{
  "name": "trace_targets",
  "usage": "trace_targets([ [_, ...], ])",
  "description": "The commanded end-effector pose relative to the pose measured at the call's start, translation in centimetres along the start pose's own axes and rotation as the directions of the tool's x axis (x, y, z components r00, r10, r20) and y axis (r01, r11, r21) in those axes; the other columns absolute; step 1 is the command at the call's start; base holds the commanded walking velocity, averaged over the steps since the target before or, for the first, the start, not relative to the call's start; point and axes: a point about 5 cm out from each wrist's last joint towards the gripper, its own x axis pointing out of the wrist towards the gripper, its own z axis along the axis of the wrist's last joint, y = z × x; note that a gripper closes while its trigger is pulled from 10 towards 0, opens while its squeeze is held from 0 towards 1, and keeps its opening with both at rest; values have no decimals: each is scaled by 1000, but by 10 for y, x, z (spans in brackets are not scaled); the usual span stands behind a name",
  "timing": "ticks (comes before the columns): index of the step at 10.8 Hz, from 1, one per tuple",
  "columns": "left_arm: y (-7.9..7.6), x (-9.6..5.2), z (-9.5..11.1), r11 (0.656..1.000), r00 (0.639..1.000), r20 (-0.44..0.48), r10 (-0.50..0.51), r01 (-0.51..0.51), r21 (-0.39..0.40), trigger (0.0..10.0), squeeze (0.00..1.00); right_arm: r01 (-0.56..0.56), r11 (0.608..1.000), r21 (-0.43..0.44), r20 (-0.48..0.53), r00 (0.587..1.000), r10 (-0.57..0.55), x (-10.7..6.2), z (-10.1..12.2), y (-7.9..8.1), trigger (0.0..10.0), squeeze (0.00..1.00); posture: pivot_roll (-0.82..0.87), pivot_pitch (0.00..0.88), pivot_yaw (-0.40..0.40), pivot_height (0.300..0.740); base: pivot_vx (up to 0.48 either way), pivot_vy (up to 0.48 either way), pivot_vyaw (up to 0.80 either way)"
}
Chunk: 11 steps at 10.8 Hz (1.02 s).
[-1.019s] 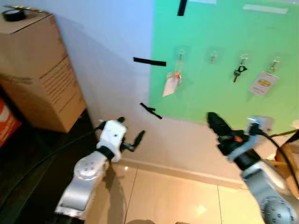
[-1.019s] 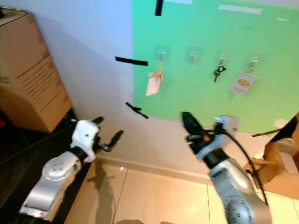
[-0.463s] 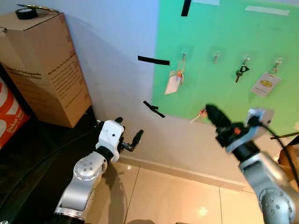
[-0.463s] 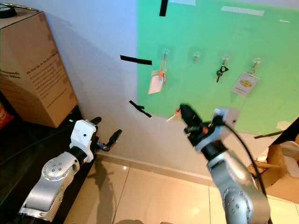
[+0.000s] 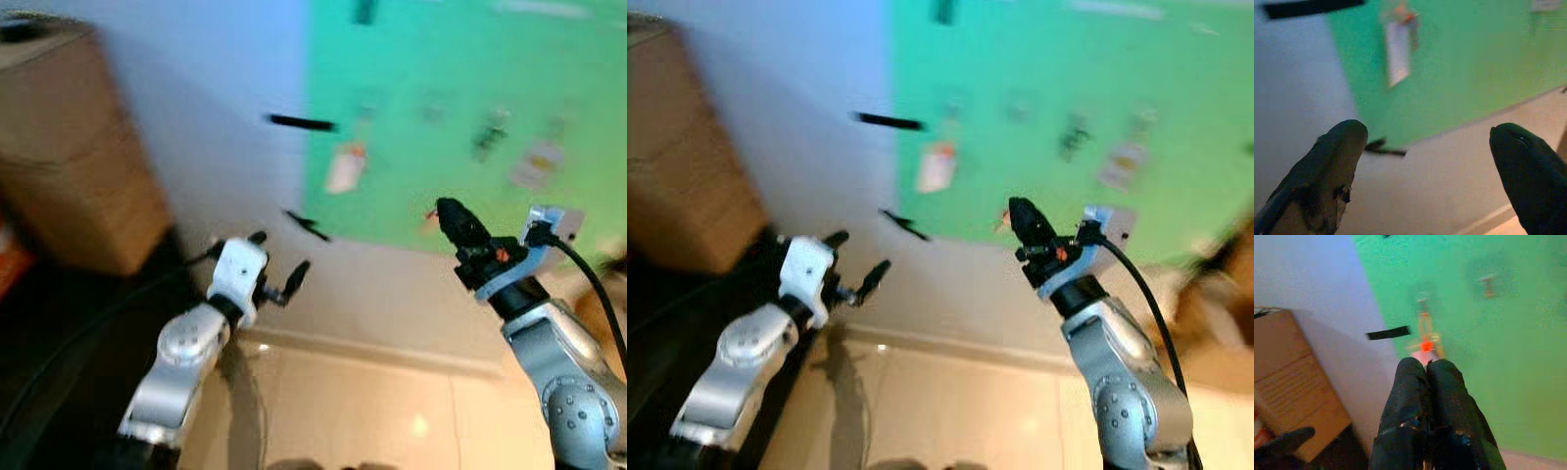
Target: Hang keys on a hook
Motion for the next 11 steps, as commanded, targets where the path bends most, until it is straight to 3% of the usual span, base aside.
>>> trace_targets([
  [1,1,2,9,1000,1000,30,-6,6,6,10000,0,-3,1000,-5,9,1000,3,2,4,-1,10000,0,-126,0,-2,740,270,0,-800],
  [9,2,5,13,1000,999,40,-4,4,-6,10000,0,-5,1000,-25,38,999,6,11,14,-4,10000,0,-121,0,0,740,285,0,0],
  [11,5,4,14,1000,999,36,-17,17,5,10000,0,5,1000,-17,43,999,-4,9,11,-3,10000,0,-115,0,28,740,321,0,-400],
])
